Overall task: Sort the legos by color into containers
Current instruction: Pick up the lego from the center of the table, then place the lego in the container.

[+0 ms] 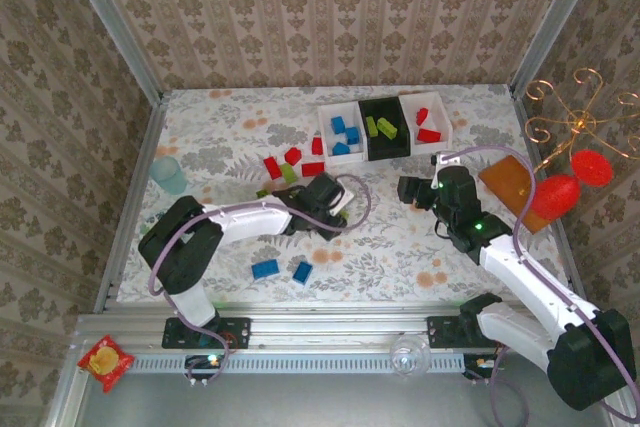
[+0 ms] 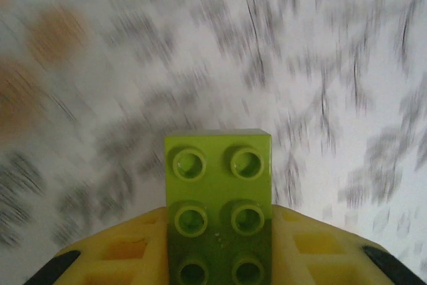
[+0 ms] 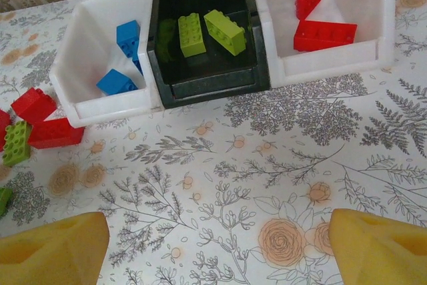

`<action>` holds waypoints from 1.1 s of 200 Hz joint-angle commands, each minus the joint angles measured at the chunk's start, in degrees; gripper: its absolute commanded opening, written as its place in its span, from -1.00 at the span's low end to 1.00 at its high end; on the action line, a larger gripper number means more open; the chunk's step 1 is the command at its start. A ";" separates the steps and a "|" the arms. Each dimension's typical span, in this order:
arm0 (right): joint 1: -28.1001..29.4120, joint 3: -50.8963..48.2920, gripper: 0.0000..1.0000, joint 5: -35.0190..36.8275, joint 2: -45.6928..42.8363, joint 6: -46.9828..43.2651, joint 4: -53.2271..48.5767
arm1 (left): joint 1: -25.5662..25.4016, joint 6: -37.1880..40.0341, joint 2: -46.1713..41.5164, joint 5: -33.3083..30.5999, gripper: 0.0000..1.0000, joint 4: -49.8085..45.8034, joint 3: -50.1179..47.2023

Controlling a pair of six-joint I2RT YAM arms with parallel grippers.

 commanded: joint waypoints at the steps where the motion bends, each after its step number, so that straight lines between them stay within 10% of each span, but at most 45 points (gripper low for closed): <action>1: -0.37 -1.40 0.74 3.22 -2.22 0.77 1.41 | 3.64 -2.55 1.33 1.05 -0.37 8.90 7.27; 155: -0.40 -3.55 0.74 3.35 -3.13 1.39 3.41 | 7.35 1.97 43.60 1.72 -0.02 -7.38 72.46; 192: -0.40 -3.59 0.74 3.53 -3.43 1.18 3.30 | 7.51 2.18 39.09 2.23 0.22 -8.60 70.92; 220: -0.29 -3.82 0.73 1.34 -3.53 0.54 4.38 | 8.36 1.10 25.01 2.82 0.25 -2.93 50.98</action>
